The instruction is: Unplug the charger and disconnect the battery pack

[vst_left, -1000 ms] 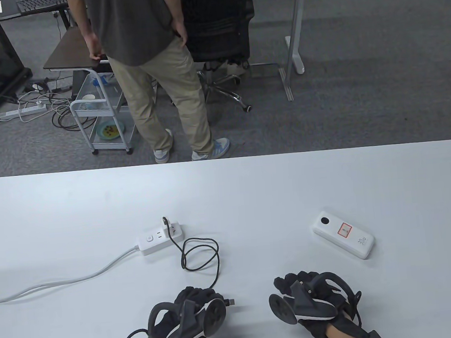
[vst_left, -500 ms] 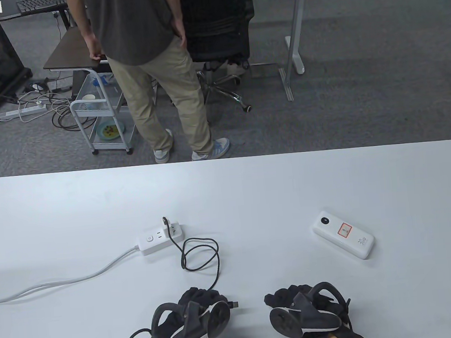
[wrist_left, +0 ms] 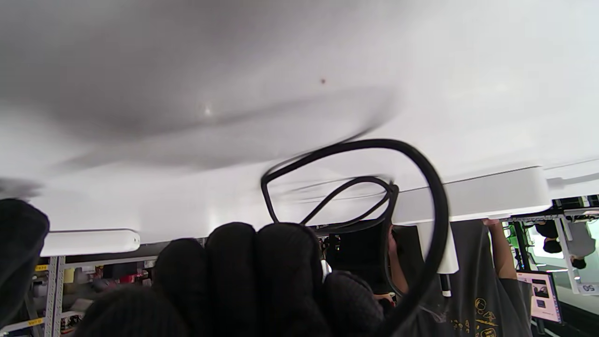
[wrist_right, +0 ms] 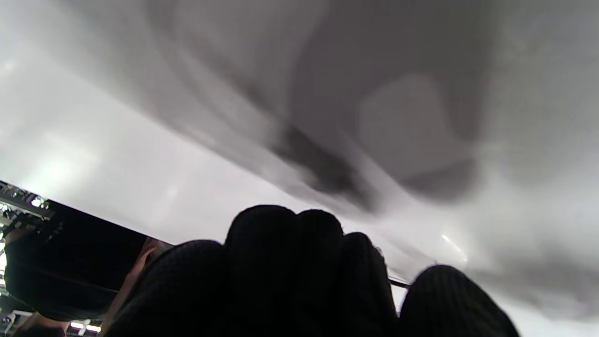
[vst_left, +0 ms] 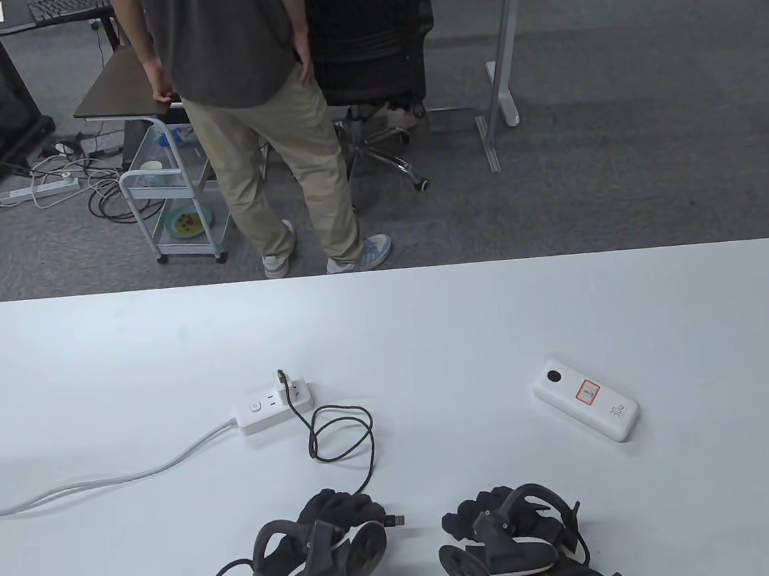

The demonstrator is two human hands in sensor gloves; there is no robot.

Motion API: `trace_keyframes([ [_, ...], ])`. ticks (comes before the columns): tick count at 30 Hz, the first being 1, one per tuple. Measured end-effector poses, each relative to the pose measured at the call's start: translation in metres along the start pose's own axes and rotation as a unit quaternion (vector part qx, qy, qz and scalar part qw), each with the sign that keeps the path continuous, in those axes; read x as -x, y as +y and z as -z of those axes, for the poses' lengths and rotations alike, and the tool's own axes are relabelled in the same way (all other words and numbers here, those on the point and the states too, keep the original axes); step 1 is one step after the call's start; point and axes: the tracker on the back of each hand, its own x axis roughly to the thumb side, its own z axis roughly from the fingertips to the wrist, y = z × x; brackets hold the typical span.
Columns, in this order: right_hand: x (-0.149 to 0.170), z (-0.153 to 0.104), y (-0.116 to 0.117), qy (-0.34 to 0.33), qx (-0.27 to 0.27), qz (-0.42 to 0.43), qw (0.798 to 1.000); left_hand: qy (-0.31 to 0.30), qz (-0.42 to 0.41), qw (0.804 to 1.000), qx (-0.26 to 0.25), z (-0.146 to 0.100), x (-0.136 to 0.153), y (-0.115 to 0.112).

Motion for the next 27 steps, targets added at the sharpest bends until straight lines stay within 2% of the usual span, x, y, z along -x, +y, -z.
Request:
trace_keyframes([
  [4, 0.0, -0.005, -0.013, -0.011, 0.026, 0.001, 1.0, 0.007, 0.006, 0.999, -0.031, -0.002, -0.001, 0.002],
  [10, 0.006, -0.021, -0.022, -0.022, 0.052, 0.012, 0.998, 0.014, 0.016, 1.0, -0.011, 0.016, -0.012, 0.001],
  [15, 0.007, -0.023, -0.014, -0.029, 0.033, 0.019, 0.999, 0.015, 0.004, 1.0, 0.014, 0.055, -0.018, 0.021],
  [22, 0.009, -0.026, -0.016, -0.029, 0.041, 0.019, 0.999, 0.009, -0.004, 1.0, -0.003, 0.12, -0.043, 0.065],
  [27, 0.011, -0.03, -0.019, -0.027, 0.049, 0.018, 0.998, 0.008, -0.012, 1.0, 0.009, 0.163, -0.069, 0.073],
])
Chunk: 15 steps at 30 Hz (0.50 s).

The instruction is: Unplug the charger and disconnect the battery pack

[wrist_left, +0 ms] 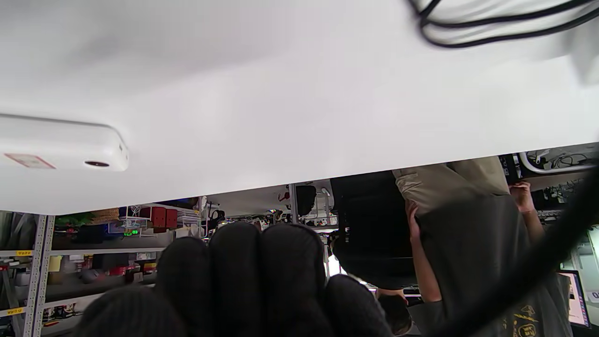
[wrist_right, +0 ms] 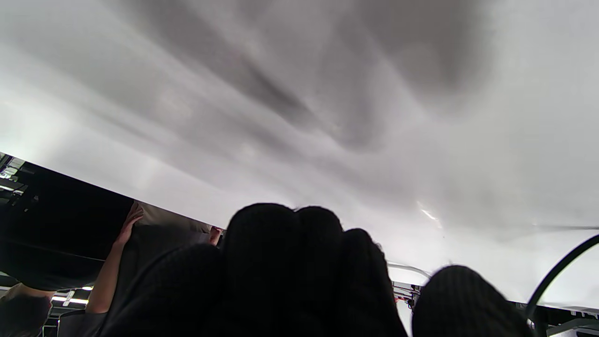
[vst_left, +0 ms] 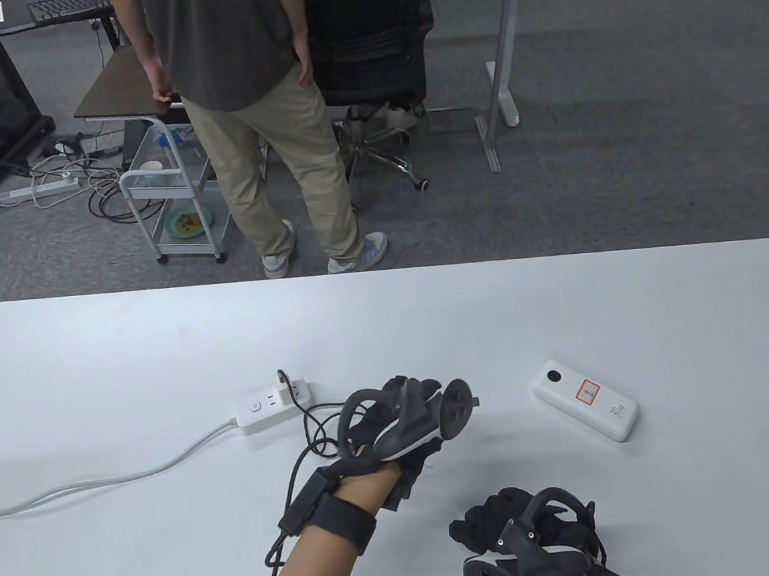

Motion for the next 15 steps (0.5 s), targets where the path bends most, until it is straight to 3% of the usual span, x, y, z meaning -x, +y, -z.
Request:
trace_keyframes([
  [6, 0.003, -0.004, -0.003, 0.007, 0.001, 0.007, 1.0, 0.003, 0.007, 1.0, 0.023, 0.052, -0.031, -0.008],
  [15, 0.005, -0.007, -0.003, 0.011, -0.006, 0.025, 1.0, 0.024, 0.023, 0.998, 0.045, 0.11, -0.057, -0.051],
])
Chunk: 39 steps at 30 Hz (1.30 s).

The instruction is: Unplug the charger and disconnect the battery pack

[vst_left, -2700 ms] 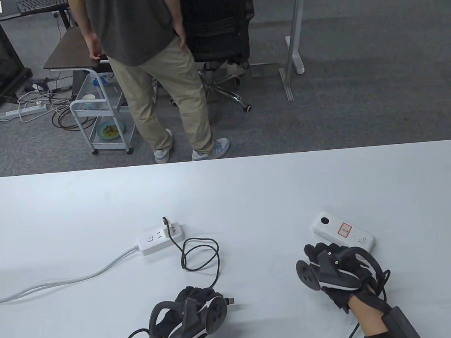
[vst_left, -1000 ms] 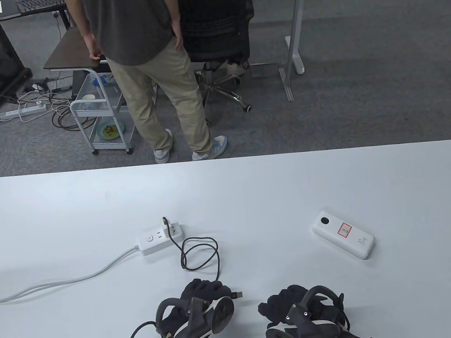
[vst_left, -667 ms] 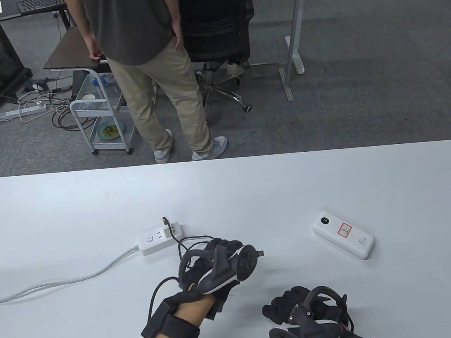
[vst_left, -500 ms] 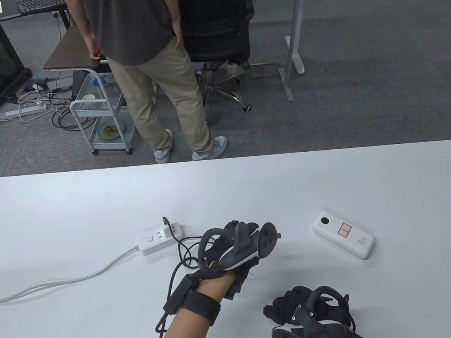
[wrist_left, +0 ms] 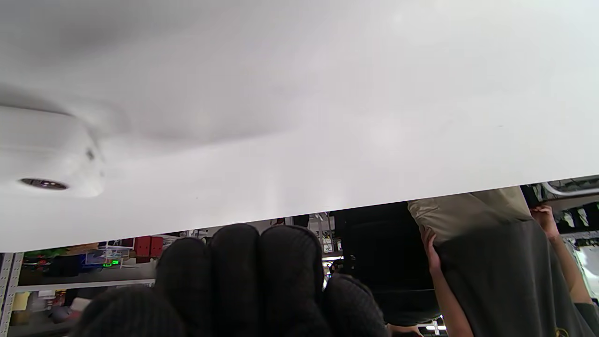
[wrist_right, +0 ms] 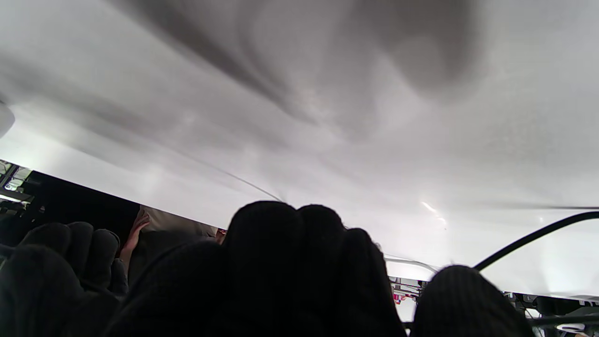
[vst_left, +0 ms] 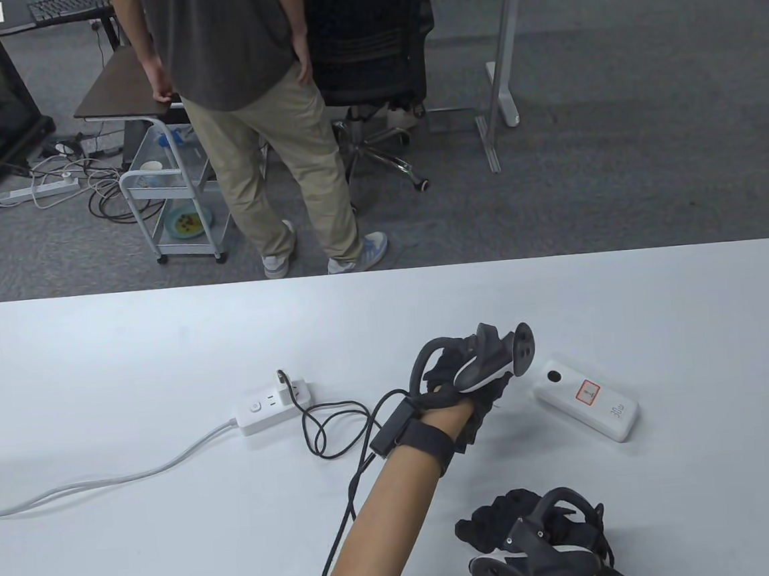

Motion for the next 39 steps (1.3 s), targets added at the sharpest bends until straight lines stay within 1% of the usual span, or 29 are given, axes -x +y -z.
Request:
trace_keyframes([
  [2, 0.0, 0.001, 0.0, 0.0, -0.001, 0.006, 1.0, 0.008, 0.002, 1.0, 0.022, 0.013, -0.002, -0.008],
  [4, 0.0, 0.001, 0.0, -0.001, -0.003, 0.005, 1.0, 0.014, -0.012, 1.0, 0.018, 0.021, -0.004, -0.013],
  [6, 0.0, 0.001, 0.001, -0.005, -0.006, 0.005, 1.0, 0.014, -0.023, 0.999, 0.025, 0.028, -0.006, -0.019],
  [9, 0.0, 0.003, 0.002, -0.006, -0.02, 0.01, 1.0, 0.016, 0.015, 0.999, 0.026, 0.033, -0.014, -0.027],
  [11, 0.001, 0.004, 0.004, -0.004, -0.03, 0.015, 0.999, 0.017, 0.034, 0.999, 0.018, 0.034, -0.017, -0.031],
  [13, 0.001, 0.004, 0.004, -0.002, -0.029, 0.018, 0.999, 0.018, 0.041, 0.998, 0.036, 0.036, -0.019, -0.035],
  [15, 0.002, 0.004, 0.003, 0.003, -0.039, 0.025, 0.999, 0.013, 0.056, 0.998, 0.029, 0.033, -0.024, -0.038],
  [17, 0.002, 0.004, 0.004, 0.006, -0.05, 0.024, 0.998, 0.005, 0.074, 0.997, 0.034, 0.031, -0.027, -0.041],
  [21, 0.001, 0.004, 0.004, 0.007, -0.052, 0.025, 0.998, -0.002, 0.067, 0.997, 0.027, 0.026, -0.03, -0.044],
  [24, 0.002, 0.004, 0.004, 0.009, -0.05, 0.029, 0.998, 0.01, 0.067, 0.996, 0.055, 0.028, -0.029, -0.048],
  [26, 0.004, 0.003, 0.002, 0.013, -0.045, 0.026, 0.999, 0.01, 0.071, 0.996, 0.045, 0.026, -0.028, -0.046],
  [28, 0.008, 0.002, 0.001, 0.018, -0.044, 0.031, 0.998, 0.013, 0.061, 0.997, 0.047, 0.027, -0.028, -0.044],
  [33, 0.018, 0.001, 0.005, 0.03, -0.052, 0.051, 0.997, 0.012, 0.05, 0.998, 0.025, 0.017, -0.021, -0.029],
  [35, 0.02, 0.002, 0.008, 0.034, -0.06, 0.057, 0.996, 0.008, 0.039, 0.999, 0.02, 0.008, -0.012, -0.021],
  [39, 0.017, 0.003, 0.006, 0.036, -0.058, 0.048, 0.997, 0.008, 0.03, 0.999, 0.03, -0.008, 0.012, -0.017],
])
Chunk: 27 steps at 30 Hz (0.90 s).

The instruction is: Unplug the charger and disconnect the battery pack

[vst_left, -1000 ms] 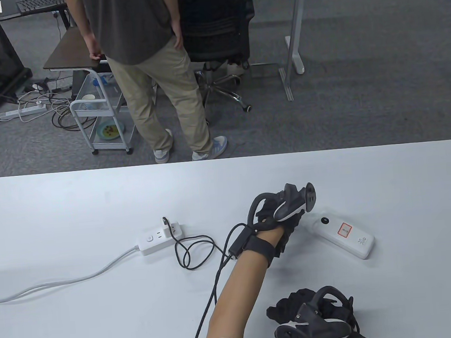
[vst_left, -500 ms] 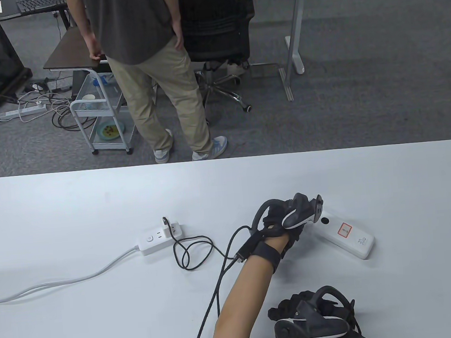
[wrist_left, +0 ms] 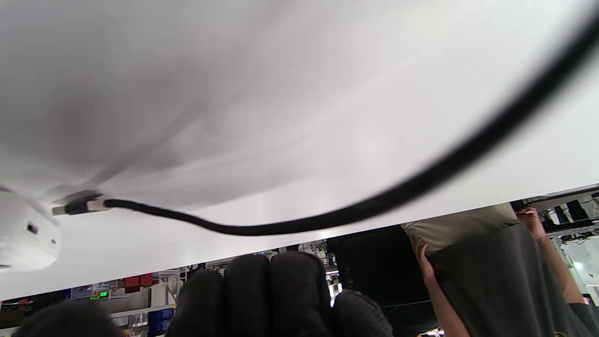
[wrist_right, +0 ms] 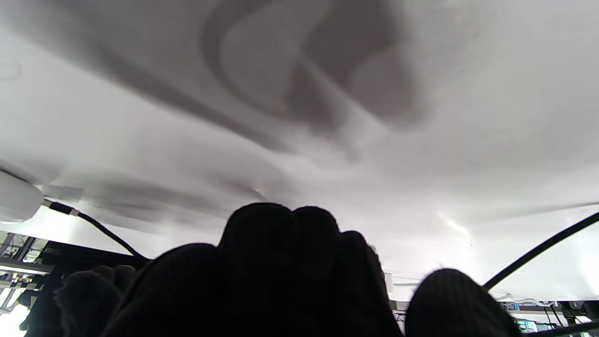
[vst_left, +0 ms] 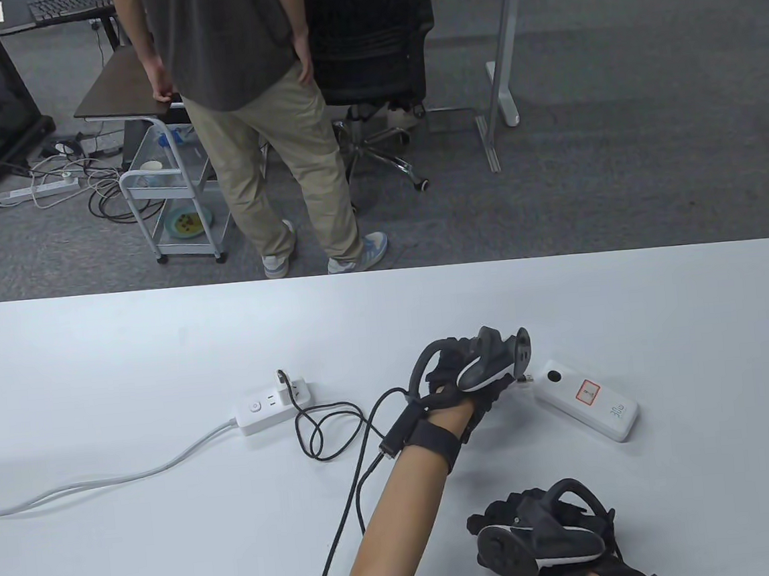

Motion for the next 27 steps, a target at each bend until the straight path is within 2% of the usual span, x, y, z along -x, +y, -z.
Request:
trace_keyframes([
  [6, -0.004, -0.001, -0.002, 0.004, 0.007, -0.008, 1.0, -0.007, -0.01, 1.0, -0.02, -0.031, 0.033, 0.0],
  [16, 0.005, 0.002, 0.004, 0.021, -0.005, 0.014, 1.0, -0.012, -0.046, 0.996, -0.077, -0.101, 0.08, 0.027],
  [18, 0.006, 0.002, 0.004, 0.024, -0.006, 0.018, 1.0, -0.017, -0.011, 0.997, -0.072, -0.117, 0.083, 0.026],
  [21, 0.008, 0.001, 0.003, 0.025, -0.006, 0.023, 0.999, -0.019, 0.025, 0.995, -0.094, -0.142, 0.089, 0.022],
  [27, 0.006, 0.001, 0.004, 0.027, -0.006, 0.016, 0.999, -0.009, 0.016, 0.996, -0.091, -0.174, 0.108, 0.007],
])
